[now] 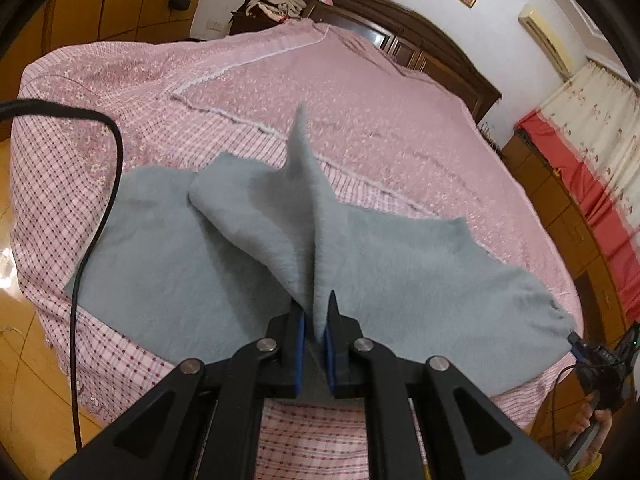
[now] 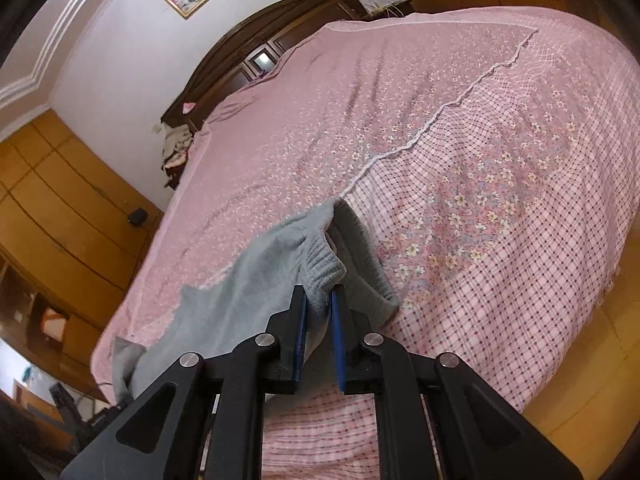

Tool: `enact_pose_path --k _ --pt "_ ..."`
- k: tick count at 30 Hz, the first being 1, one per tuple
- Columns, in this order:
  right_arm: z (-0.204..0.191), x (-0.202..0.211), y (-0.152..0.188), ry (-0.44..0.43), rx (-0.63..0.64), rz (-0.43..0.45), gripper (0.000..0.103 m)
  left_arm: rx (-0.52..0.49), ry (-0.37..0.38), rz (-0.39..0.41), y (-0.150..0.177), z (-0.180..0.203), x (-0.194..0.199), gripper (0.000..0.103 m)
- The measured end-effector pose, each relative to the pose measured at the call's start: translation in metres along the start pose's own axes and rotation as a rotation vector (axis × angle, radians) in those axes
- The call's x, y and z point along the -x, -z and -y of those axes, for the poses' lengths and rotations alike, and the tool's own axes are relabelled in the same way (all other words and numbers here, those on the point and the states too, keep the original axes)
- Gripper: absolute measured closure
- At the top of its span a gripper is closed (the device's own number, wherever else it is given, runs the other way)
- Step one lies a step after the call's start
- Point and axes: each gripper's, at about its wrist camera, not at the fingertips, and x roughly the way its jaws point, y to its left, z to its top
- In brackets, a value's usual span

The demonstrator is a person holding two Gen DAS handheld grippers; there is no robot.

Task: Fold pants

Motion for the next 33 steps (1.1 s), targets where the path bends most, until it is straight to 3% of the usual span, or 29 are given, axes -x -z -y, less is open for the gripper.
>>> enact_pose_path --k 9,12,14,19,24,33 --pt "0.026 -0.041 0.018 0.117 -0.001 -0.106 0.088 -0.039 -0.055 -0.026 0.012 -0.005 -0.022 0.093" --pt "0.026 -0.043 0.02 0.151 0.03 -0.103 0.078 -0.058 -0.06 -0.031 0.012 -0.002 -0.021 0.092" --pt "0.024 -0.041 0.019 0.174 0.041 -0.102 0.072 -0.059 -0.061 -0.035 0.011 -0.002 -0.018 0.088" --pt "0.018 -0.026 0.014 0.215 0.069 -0.108 0.07 -0.044 -0.077 -0.017 0.003 -0.009 0.002 0.061" --pt "-0.005 -0.006 0.013 0.278 0.163 -0.04 0.07 -0.031 -0.106 0.021 -0.003 -0.016 0.028 0.057" --pt "-0.048 -0.009 0.014 0.212 0.244 -0.022 0.07 -0.03 -0.085 0.053 -0.031 0.003 0.029 0.055"
